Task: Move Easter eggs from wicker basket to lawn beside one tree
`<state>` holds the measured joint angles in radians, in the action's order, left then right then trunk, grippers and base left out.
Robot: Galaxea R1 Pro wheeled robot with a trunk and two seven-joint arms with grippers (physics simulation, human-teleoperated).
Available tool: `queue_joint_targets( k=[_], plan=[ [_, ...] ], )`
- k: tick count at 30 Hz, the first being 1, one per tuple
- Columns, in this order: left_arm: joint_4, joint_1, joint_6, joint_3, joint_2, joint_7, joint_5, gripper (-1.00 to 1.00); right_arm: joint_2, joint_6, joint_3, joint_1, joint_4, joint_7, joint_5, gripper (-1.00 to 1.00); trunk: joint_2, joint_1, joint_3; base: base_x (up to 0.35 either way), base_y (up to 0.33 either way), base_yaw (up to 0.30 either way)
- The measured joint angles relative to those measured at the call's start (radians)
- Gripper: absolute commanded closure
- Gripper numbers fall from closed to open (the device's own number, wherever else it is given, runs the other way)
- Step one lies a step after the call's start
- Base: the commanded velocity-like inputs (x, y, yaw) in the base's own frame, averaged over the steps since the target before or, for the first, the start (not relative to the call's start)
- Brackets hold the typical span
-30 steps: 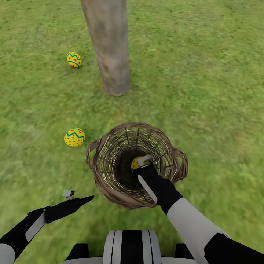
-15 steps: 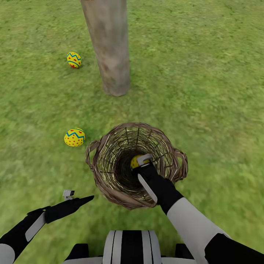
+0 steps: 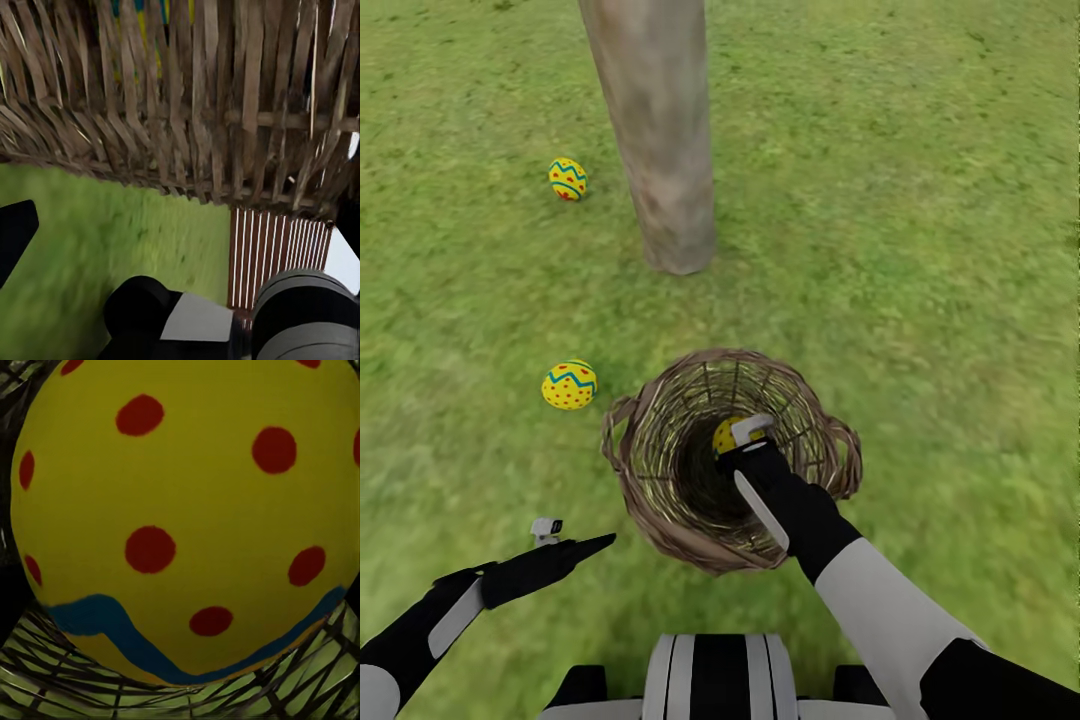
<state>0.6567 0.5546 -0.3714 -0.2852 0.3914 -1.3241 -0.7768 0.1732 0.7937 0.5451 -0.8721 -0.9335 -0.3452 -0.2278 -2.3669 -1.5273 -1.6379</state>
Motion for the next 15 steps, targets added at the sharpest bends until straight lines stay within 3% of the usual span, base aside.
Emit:
queue_joint_targets(
  k=[8,15],
  plan=[
    [0.001,0.0,-0.004,0.008,0.001,0.004,0.002,-1.0,0.001,0.003,0.0,0.0,0.002,0.017,-0.001,1.0,0.056,0.031,0.035,0.0,0.0,0.0],
    [0.001,0.0,-0.005,0.011,0.001,0.004,0.001,-1.0,-0.001,0.003,0.0,0.0,0.002,0.053,-0.001,1.0,0.105,0.057,0.057,-0.135,0.0,0.0]
  ],
)
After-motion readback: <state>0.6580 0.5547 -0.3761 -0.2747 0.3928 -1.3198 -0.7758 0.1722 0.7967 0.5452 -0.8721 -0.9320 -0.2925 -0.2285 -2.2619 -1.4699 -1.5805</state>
